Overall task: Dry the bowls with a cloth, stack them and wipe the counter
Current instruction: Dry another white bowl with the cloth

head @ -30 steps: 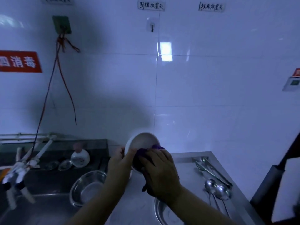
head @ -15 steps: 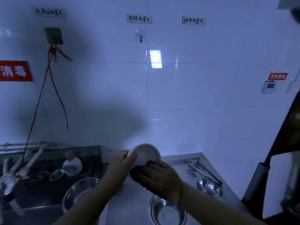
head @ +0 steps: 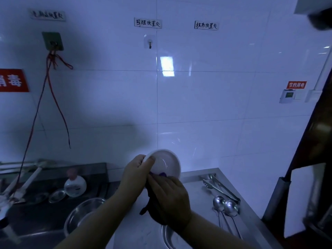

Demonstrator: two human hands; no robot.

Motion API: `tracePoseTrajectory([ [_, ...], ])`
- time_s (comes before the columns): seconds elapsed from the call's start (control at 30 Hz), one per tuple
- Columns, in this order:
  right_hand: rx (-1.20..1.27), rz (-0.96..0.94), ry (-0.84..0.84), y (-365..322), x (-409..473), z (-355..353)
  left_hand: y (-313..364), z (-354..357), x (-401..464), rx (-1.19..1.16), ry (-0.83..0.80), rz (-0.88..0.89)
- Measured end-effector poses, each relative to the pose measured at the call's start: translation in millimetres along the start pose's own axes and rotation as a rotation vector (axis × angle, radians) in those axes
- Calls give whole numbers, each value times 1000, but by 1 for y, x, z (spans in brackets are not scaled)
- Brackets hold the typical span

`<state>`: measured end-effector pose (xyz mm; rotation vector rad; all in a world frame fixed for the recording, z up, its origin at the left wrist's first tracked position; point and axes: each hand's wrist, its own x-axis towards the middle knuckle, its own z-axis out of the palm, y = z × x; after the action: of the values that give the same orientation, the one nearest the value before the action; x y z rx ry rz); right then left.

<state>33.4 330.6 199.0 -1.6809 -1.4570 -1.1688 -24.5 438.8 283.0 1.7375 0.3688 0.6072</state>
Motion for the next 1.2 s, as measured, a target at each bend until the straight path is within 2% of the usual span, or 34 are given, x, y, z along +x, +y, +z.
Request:
tracePoseTrajectory([
  [0.07, -40, -169, -57, 16, 1, -10, 6, -9, 3, 50, -77, -5],
  [0.17, -55, -417, -163, 40, 4, -27, 21, -29, 8, 215, -301, -117],
  [0.23, -62, -479, -204, 46, 10, -32, 28, -35, 6, 200, -367, -163],
  [0.3, -102, -402, -158, 43, 19, -34, 26, -29, 3, 55, -245, -127],
  [0.4, -97, -153, -2, 20, 33, -28, 14, -3, -10, -103, 5, 30],
  [0.47, -65, -52, 44, 5, 36, -22, 10, 8, -15, -110, 83, 115],
  [0.53, -47, -19, 46, -2, 32, -19, 8, 6, -13, -99, 84, 163],
  [0.6, -49, -85, 21, 4, 28, -22, 7, 0, -11, -60, 28, 210],
  [0.7, -109, -322, -46, 31, 26, -35, 11, -9, -11, 65, -57, 273],
  [0.8, -122, -568, -126, 57, 29, -49, 24, -18, -4, 220, -252, 249],
  [0.87, -128, -612, -160, 62, 32, -51, 35, -25, 4, 280, -373, 228],
  [0.93, -159, -510, -124, 56, 34, -49, 36, -25, 6, 249, -298, 211],
  [1.0, -168, -297, -41, 41, 39, -44, 30, -14, -1, 99, -127, 187],
  [1.1, -114, -26, 99, 16, 42, -30, 15, 11, -12, -71, 20, 219],
  [1.2, -77, 20, 117, 7, 38, -23, 11, 11, -10, -95, 25, 281],
])
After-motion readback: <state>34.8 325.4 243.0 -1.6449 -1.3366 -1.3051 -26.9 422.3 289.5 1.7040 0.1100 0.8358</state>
